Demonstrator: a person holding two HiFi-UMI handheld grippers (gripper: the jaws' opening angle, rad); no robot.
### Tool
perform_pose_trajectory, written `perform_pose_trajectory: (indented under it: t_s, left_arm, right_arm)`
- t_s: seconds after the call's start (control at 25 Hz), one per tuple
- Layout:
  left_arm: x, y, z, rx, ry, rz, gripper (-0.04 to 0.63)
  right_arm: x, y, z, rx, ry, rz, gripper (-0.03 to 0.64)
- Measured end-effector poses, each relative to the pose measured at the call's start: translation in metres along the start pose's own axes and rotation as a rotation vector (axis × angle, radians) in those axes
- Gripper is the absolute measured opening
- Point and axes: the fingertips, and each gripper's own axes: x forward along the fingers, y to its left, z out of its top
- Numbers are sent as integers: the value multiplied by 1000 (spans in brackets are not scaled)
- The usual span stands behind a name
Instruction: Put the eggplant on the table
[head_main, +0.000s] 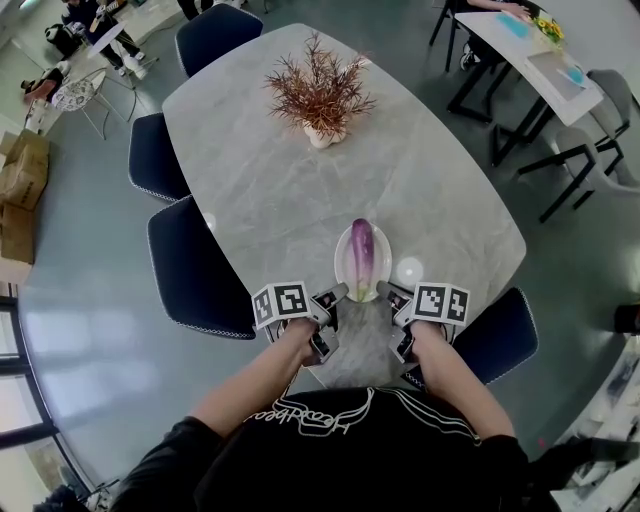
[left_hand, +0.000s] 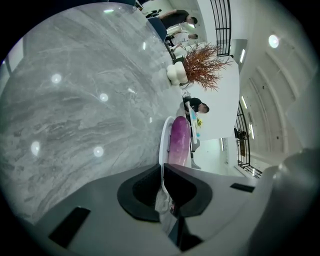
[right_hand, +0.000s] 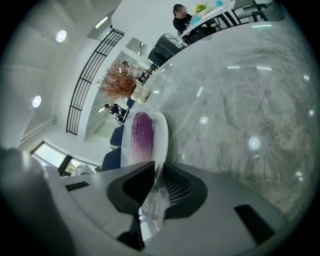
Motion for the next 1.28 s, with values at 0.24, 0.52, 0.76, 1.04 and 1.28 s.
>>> perform_pose_trajectory:
  t_s: [0.24, 0.52, 0.76, 1.04, 1.28]
  left_arm:
    - [2, 0, -2, 54, 19, 27, 20]
    - [5, 2, -7, 63, 63, 62, 21]
    - [2, -1, -2, 84, 45, 64, 83]
    - [-14, 1, -2, 151, 39, 78, 94]
    - [-32, -6, -12, 325, 57, 94, 94]
  right_arm:
    - [1, -2, -2, -35, 22, -24, 43]
    - [0, -2, -1, -48, 19, -35, 44]
    - [-1, -2, -3, -84, 38, -47, 44]
    - [-19, -4, -1, -121, -6, -68, 44]
    - [-44, 5, 3, -250, -57, -80, 44]
